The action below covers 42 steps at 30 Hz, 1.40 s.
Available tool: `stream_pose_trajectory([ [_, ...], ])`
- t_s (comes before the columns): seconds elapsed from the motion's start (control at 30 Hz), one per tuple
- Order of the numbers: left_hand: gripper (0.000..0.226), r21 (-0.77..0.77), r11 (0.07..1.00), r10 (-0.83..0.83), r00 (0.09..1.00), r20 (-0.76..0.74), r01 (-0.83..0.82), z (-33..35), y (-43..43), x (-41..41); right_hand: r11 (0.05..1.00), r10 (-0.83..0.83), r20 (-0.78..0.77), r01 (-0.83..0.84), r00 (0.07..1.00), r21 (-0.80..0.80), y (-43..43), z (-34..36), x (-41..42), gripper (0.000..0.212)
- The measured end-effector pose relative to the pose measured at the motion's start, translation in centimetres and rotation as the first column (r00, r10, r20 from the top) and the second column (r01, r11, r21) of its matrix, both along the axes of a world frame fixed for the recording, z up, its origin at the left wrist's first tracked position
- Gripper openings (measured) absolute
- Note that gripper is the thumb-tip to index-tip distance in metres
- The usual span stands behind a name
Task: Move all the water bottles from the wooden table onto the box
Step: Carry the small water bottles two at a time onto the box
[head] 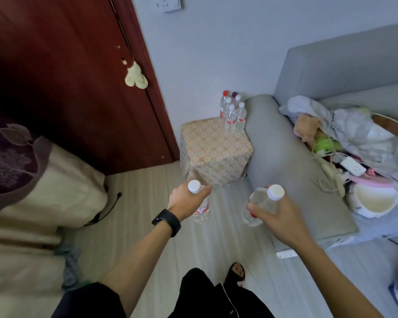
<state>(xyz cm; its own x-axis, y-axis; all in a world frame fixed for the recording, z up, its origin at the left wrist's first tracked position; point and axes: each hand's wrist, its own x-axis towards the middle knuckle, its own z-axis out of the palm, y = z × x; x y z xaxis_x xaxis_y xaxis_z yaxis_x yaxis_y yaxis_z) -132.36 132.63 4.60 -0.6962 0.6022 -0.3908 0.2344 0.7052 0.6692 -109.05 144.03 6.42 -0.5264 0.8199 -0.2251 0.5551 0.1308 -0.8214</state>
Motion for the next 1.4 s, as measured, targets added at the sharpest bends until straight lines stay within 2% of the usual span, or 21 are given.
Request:
stream_pose_trajectory([
  [0.27,0.034,0.004,0.994,0.108,0.990,0.086,-0.109,-2.4,9.6,-6.7,0.996,0.092,0.102,-0.091,0.991,-0.011,12.1,-1.6,-8.0,0.060],
  [0.43,0.044,-0.018,0.994,0.107,0.987,0.118,-0.106,-5.8,15.6,-12.7,0.984,0.175,0.140,-0.167,0.974,-0.070,18.2,-3.8,-14.2,0.056],
  [0.53,0.047,-0.017,0.997,0.076,0.983,0.165,-0.074,-7.5,20.0,-16.7,0.979,0.202,0.172,-0.191,0.964,-0.076,21.8,-4.8,-18.1,0.047],
  [0.63,0.042,-0.038,0.999,0.031,0.983,0.183,-0.024,-8.7,24.4,-20.2,0.977,0.211,0.214,-0.196,0.954,-0.089,25.4,-6.1,-21.5,0.042],
  [0.77,0.036,-0.061,0.996,0.081,0.961,0.263,-0.067,-10.6,29.2,-23.6,0.968,0.242,0.264,-0.212,0.934,-0.135,30.5,-8.4,-26.3,0.047],
  [0.97,0.043,-0.122,0.983,0.172,0.912,0.371,-0.136,-16.3,33.8,-26.2,0.934,0.346,0.309,-0.295,0.886,-0.202,36.6,-14.2,-32.1,0.068],
  [1.07,0.040,-0.162,0.960,0.275,0.882,0.383,-0.229,-19.1,35.7,-26.9,0.913,0.402,0.358,-0.341,0.843,-0.221,39.5,-18.1,-34.4,0.064],
  [1.23,0.043,-0.186,0.951,0.300,0.883,0.360,-0.247,-21.8,38.5,-27.2,0.882,0.470,0.420,-0.398,0.776,-0.252,42.2,-22.5,-36.7,0.067],
  [1.4,0.045,-0.147,0.945,0.326,0.881,0.342,-0.292,-23.9,40.8,-27.5,0.877,0.476,0.390,-0.394,0.788,-0.276,44.2,-26.0,-38.1,0.068],
])
